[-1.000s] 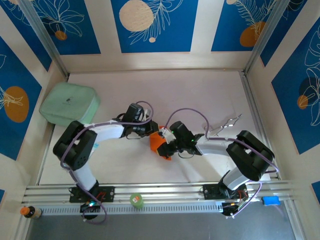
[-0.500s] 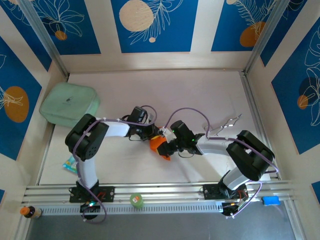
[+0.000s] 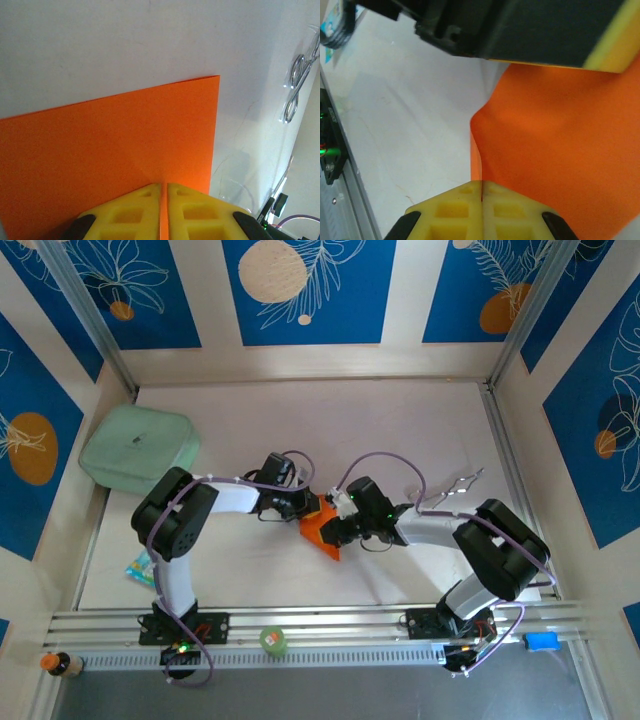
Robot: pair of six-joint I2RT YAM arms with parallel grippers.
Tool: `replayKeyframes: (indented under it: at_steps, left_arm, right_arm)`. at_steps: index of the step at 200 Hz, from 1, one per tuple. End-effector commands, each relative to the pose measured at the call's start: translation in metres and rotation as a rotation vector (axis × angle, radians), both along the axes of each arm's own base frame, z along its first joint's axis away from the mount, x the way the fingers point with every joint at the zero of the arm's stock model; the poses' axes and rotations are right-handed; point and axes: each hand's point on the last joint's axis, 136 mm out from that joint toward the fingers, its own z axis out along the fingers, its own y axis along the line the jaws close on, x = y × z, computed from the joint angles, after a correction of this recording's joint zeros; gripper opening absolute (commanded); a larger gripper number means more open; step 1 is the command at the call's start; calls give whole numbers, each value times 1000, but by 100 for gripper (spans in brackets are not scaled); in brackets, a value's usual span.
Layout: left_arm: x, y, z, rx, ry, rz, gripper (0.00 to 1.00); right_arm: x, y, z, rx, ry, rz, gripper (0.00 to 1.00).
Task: Fold a paper plane with a square sheet of paper (pick it up from the middle)
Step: Third fold the triangle at the center of the table.
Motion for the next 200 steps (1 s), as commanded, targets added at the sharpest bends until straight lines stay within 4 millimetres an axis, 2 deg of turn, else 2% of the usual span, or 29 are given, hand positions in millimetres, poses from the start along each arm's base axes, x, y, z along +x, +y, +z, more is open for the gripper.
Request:
replayKeyframes:
  at_steps: [1,109,200]
  left_arm:
    - [-7,9,-20,49,41,-3,11]
    - [-4,6,-16,27,39,6,11]
    - [-3,6,-16,23,38,13,11]
  right_arm:
    - [6,-8,-8,-50,27,-49,5]
    - [15,-22,-20,-131,33,-119,5]
    - [22,-23,-18,-164,30,-120,5]
